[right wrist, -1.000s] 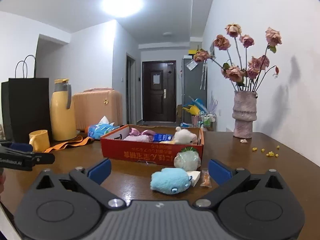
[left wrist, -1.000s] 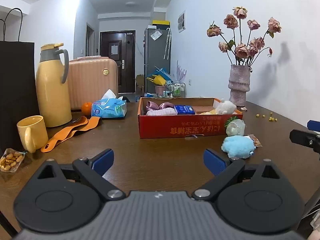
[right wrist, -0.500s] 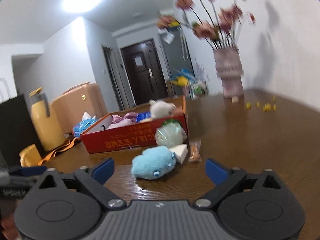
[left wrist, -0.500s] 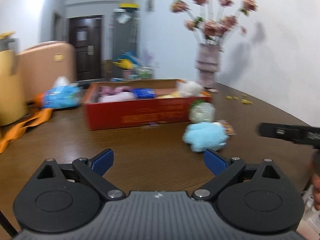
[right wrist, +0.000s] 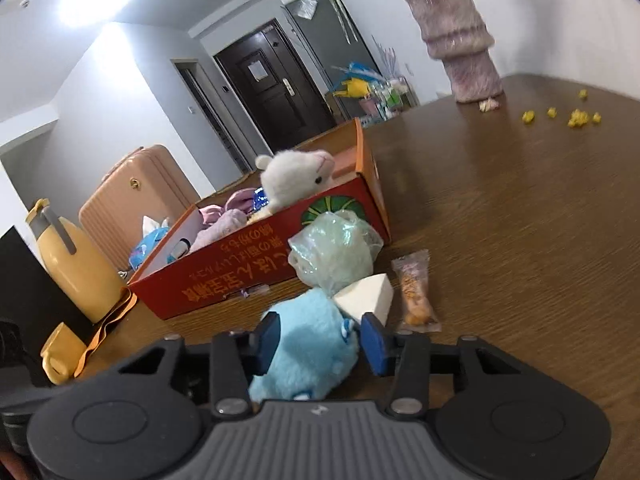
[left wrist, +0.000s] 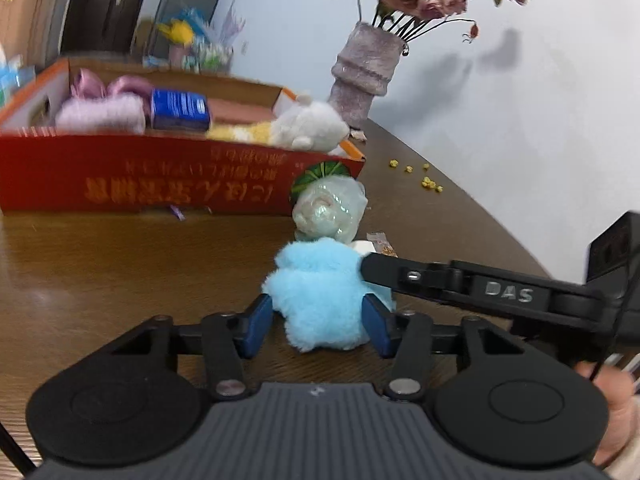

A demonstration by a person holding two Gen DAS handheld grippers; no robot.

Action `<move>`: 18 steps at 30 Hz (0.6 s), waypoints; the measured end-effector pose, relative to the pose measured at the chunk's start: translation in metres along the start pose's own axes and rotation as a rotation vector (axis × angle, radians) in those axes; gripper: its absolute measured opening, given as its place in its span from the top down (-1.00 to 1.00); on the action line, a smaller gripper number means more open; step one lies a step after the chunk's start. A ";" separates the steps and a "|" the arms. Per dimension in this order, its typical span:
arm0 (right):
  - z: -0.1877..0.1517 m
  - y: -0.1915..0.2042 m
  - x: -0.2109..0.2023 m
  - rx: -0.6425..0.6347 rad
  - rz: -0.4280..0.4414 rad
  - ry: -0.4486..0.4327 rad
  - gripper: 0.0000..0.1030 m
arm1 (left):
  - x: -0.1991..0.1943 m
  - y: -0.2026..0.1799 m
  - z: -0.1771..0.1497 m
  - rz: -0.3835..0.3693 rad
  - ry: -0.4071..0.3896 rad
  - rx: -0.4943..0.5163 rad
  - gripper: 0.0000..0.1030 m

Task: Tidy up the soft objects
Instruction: 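Grasp the light-blue plush toy with the left gripper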

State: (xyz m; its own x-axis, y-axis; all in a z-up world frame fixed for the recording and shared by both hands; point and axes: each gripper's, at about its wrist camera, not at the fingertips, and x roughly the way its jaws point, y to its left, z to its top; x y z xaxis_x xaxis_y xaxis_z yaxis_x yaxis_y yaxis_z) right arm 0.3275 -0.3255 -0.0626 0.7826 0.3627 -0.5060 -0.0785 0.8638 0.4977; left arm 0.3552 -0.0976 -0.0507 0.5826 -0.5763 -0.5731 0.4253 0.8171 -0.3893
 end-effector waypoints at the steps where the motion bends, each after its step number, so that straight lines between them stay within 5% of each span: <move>1: 0.000 0.000 0.004 0.008 0.003 0.008 0.27 | 0.003 0.004 0.000 -0.003 0.013 -0.028 0.21; 12: -0.051 0.043 -0.035 -0.025 0.122 0.136 0.33 | -0.074 0.036 -0.046 -0.076 0.032 -0.136 0.33; 18: -0.085 0.081 -0.066 -0.093 0.212 0.169 0.30 | -0.134 0.062 -0.071 -0.026 -0.032 -0.179 0.25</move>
State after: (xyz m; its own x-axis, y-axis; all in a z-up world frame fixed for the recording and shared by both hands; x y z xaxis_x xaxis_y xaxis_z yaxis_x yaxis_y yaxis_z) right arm 0.2172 -0.2500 -0.0487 0.6291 0.5850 -0.5118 -0.2919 0.7880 0.5420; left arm 0.2544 0.0315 -0.0493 0.5963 -0.5950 -0.5389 0.3117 0.7903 -0.5276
